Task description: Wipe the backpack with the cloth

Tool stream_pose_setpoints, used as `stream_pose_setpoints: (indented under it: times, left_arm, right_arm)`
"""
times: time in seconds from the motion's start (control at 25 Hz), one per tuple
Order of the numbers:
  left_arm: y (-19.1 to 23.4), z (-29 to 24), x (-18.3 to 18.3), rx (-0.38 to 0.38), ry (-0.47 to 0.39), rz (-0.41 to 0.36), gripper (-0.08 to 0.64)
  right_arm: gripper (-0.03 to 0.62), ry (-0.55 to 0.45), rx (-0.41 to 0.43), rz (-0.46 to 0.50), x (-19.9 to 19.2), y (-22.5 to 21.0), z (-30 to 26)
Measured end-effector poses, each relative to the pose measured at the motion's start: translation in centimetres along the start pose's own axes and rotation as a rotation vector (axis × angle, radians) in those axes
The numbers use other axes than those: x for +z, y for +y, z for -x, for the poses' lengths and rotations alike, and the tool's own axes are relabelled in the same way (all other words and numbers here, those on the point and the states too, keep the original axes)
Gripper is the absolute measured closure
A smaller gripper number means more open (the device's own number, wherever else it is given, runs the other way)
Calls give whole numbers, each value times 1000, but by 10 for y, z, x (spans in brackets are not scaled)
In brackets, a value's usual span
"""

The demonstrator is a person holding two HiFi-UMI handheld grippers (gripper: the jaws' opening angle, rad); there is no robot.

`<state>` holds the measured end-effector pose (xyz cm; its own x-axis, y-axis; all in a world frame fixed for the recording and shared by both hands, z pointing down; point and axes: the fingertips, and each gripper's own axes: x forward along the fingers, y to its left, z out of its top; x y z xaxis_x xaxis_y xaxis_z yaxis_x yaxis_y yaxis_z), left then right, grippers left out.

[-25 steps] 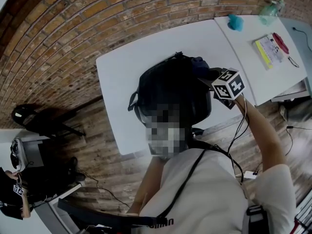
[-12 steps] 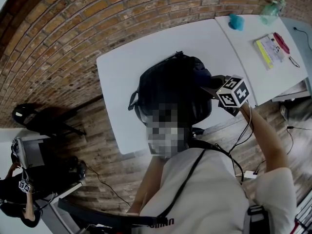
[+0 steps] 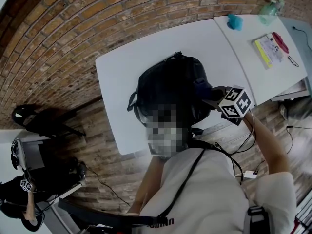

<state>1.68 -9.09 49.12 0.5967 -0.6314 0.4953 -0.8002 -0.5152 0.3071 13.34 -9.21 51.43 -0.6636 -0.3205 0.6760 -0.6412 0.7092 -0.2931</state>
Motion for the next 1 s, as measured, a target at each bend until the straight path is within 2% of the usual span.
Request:
stream_pose_setpoints:
  times: [0.24,1.0]
  left_arm:
    - [3,2,0,7,1,3,557]
    - [-3,4,-5,7,1,12,557]
  right_arm:
    - [523,44,33,33,-12,17,2]
    - [524,114,138,42,-38,48,9]
